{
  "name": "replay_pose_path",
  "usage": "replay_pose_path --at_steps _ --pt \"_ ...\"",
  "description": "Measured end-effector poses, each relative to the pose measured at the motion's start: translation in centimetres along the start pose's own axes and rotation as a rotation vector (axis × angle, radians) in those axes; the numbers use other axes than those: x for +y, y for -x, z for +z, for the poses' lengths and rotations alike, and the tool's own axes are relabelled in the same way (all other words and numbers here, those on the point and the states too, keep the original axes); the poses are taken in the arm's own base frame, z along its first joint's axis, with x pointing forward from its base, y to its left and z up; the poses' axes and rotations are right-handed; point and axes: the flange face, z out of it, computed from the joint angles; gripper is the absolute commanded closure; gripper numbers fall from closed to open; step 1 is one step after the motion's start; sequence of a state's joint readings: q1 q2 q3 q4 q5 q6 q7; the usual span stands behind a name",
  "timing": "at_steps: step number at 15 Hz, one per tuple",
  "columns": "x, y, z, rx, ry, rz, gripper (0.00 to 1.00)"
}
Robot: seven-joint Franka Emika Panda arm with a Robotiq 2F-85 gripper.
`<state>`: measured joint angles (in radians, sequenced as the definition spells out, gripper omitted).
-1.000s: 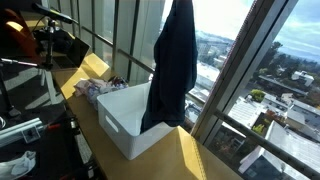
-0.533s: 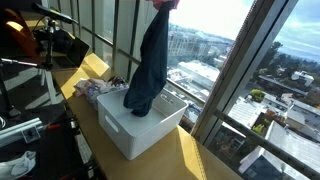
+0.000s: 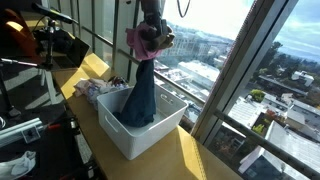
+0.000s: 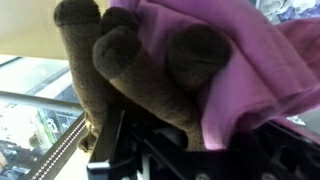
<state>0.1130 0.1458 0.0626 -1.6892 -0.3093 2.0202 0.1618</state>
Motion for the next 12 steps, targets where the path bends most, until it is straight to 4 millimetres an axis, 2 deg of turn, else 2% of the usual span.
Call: replay_pose_path --at_steps 2,3,4,7,10,11,12 --pt "-0.9 0.6 3.1 -0.03 -0.008 -0.002 1.0" --pt "-1.2 1.1 4.5 -0.045 -0.012 -0.002 0.75" --pt "-1.6 1.6 5.7 -0.061 -0.015 -0.003 0.74" --pt "-2.5 3.2 8.4 -0.1 -0.022 -0.014 0.54" --pt "-2.8 3.9 9.2 -0.117 -0.022 -0.022 0.31" --pt "-2.7 4.0 9.1 -0.115 -0.018 -0.024 0.5" --pt "-2.6 4.0 8.9 -0.11 -0.013 -0.025 0.43"
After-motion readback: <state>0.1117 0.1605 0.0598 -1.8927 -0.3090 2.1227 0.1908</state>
